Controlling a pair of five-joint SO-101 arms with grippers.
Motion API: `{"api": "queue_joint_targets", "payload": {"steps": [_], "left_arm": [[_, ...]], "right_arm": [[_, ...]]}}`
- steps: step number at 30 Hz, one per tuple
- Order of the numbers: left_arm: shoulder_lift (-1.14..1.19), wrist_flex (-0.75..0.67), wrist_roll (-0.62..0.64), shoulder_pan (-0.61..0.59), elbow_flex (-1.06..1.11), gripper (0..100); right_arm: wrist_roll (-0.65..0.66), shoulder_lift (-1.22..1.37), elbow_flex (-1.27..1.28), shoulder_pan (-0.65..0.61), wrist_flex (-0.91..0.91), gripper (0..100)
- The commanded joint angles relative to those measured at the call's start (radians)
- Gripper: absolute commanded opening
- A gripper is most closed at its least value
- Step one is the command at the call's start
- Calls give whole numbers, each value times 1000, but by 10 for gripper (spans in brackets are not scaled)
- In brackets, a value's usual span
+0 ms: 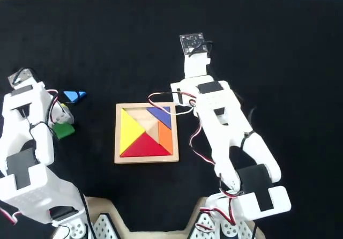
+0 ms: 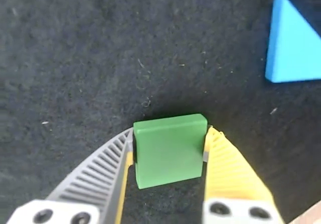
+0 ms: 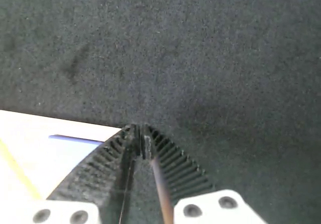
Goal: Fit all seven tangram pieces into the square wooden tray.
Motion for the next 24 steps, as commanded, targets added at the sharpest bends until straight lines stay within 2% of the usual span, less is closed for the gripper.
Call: {"api": "queue_joint_targets", "payload": {"steps": [1,6,11,20,24], "left_arm": [[-64,66,-109,27,-124,60],[-163,155,-301,163,-200,60],[-224,184,-454,335,-209,60],[-143,170,-459,680,-211,61],[-74,101,-405,737,-219,61]], "right_arm": [[6,-61,-8,23,-21,12],[-2,-56,-5,80,-83,12],[-3,-54,-5,135,-117,12],[-91,-50,5,269,-192,12],[-89,-8,16,269,-250,12]]}}
